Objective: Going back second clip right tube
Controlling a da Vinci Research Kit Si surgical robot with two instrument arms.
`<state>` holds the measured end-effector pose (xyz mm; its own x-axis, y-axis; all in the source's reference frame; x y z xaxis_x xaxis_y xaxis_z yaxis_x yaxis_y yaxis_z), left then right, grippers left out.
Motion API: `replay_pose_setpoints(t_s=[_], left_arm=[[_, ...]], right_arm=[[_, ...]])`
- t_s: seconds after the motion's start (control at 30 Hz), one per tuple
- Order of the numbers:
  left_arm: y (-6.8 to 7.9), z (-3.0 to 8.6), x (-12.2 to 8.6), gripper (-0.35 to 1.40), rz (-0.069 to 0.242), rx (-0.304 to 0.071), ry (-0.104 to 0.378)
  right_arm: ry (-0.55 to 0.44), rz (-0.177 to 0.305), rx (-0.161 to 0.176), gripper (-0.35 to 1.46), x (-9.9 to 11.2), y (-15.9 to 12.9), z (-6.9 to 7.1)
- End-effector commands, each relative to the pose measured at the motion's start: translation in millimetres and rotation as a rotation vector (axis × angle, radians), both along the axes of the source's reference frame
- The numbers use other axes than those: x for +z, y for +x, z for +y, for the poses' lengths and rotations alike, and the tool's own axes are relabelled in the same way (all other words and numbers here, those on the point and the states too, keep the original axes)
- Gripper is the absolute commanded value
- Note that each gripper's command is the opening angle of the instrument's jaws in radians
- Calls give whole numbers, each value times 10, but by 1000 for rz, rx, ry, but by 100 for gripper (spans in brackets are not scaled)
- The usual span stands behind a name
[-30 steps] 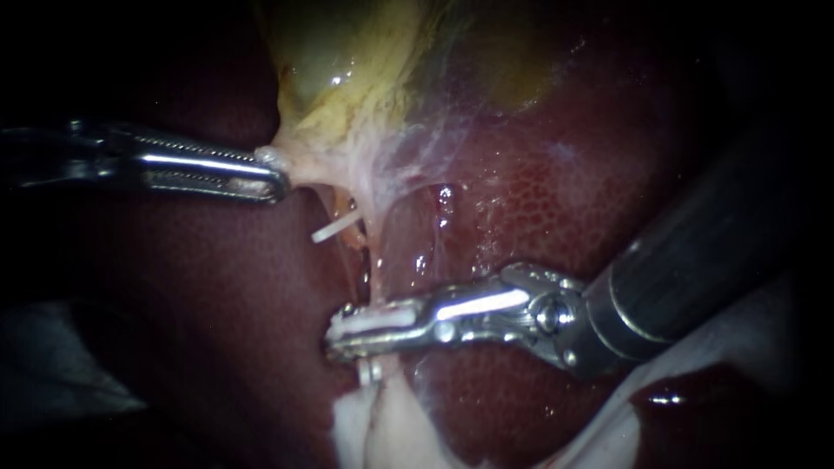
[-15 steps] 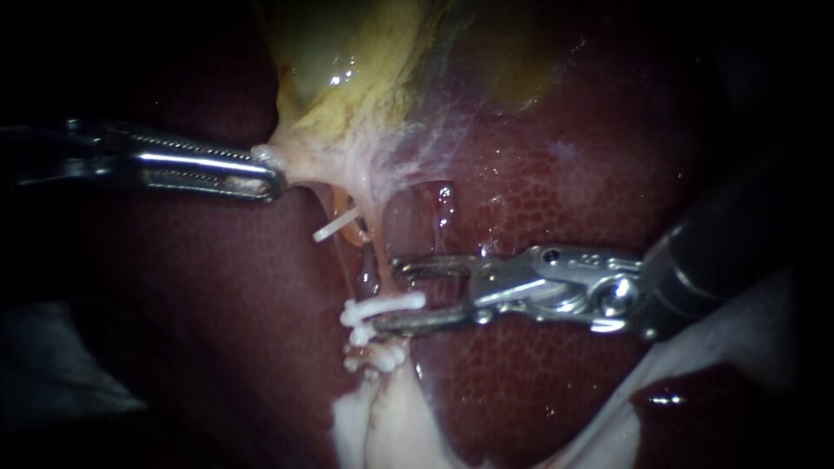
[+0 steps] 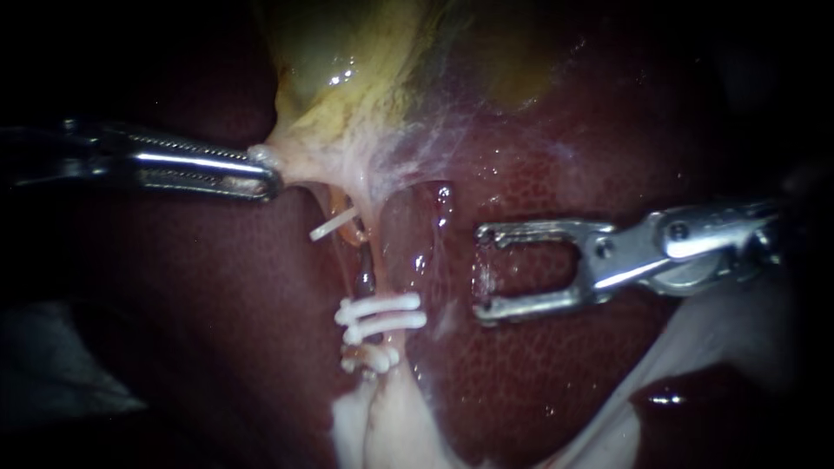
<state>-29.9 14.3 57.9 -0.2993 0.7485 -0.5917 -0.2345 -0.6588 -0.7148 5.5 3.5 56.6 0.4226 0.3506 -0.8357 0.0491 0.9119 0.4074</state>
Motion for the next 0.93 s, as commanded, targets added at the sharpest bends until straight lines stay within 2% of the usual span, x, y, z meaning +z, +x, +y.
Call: replay_pose_setpoints(t_s=[0.03, 0.1, 0.27, 0.47, 0.57, 0.93], left_arm=[[-1, 0, 3, -35, 0, 0, 0], [-2, -1, 8, -35, 1, 0, -2], [-13, -7, 32, -35, 10, -2, -14], [-24, -4, 61, -35, 31, 3, -22], [-27, -6, 71, -35, 32, 8, -24], [-26, -7, 69, -35, 32, 12, -22]], right_arm=[[0, -10, -13, 50, -2, -3, 0], [-8, -19, -32, 50, -6, -8, 0], [-20, -21, -35, 50, -6, -14, 2], [-20, -21, -36, 50, -5, -17, 2], [-20, -20, -36, 50, -6, -17, 2], [-19, -20, -36, 50, -8, -17, 3]])
